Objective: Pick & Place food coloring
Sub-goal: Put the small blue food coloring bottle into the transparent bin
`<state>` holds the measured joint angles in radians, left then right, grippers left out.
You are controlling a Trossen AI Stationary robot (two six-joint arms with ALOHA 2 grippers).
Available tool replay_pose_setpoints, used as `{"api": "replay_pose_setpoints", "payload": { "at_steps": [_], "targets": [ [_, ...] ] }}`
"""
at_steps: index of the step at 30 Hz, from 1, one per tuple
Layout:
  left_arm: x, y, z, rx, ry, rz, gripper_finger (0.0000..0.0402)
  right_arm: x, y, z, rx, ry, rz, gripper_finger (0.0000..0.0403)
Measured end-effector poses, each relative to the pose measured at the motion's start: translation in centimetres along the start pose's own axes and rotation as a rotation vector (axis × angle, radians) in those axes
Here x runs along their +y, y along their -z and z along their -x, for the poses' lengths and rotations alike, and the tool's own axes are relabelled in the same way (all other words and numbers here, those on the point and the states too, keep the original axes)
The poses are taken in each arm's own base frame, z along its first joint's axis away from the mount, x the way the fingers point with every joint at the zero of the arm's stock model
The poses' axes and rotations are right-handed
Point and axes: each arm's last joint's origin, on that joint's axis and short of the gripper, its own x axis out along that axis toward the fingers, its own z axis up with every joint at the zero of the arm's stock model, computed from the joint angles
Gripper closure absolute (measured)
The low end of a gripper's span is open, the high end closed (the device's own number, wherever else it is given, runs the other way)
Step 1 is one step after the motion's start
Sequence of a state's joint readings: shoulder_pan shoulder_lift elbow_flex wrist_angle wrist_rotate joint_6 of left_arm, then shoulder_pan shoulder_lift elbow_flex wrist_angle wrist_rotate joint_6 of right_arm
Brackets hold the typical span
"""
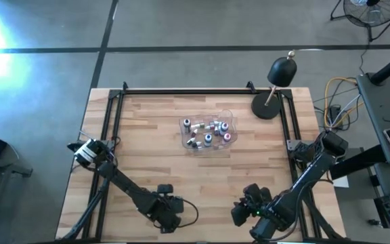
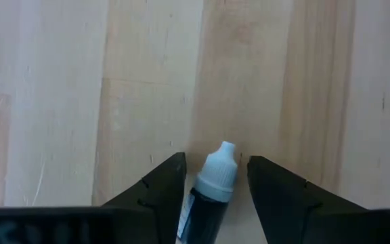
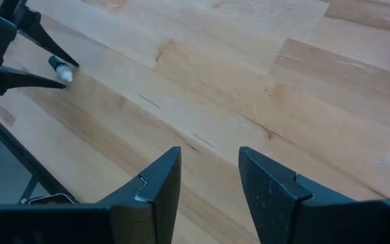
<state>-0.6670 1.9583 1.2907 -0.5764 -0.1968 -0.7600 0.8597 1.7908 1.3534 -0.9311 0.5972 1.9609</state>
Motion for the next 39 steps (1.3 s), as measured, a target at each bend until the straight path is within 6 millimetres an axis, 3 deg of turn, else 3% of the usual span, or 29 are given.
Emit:
{"api": "replay_pose_setpoints", "payload": {
  "at_steps": [16, 20, 23, 28, 34, 39],
  "targets": [
    [0.7, 0.1, 0.1, 0.035, -0.044, -0.138, 0.0338, -0.2, 0.0, -0.2, -0.008, 0.007, -0.020, 0.0266],
    [2.0, -0.6, 0.8, 0.050, -0.070, -0.138, 0.0340, 0.1, -0.2, 0.0, -0.050, -0.022, -0.031, 0.0271],
    [3.8, -1.7, 1.9, 0.047, -0.106, -0.123, 0.0340, 0.5, -0.4, 0.4, -0.071, -0.047, -0.040, 0.0275],
    [8.0, -4.8, 5.8, -0.053, -0.163, -0.100, 0.0341, 1.2, -0.6, 1.0, -0.070, -0.068, -0.012, 0.0282],
    [15.1, -9.0, 12.4, -0.272, -0.232, -0.013, 0.0341, 1.7, -1.5, 2.0, -0.186, -0.090, 0.028, 0.0287],
    [21.2, -12.0, 14.9, -0.400, -0.264, 0.044, 0.0339, 1.2, -2.8, 2.6, -0.262, -0.032, 0.034, 0.0287]
  ]
}}
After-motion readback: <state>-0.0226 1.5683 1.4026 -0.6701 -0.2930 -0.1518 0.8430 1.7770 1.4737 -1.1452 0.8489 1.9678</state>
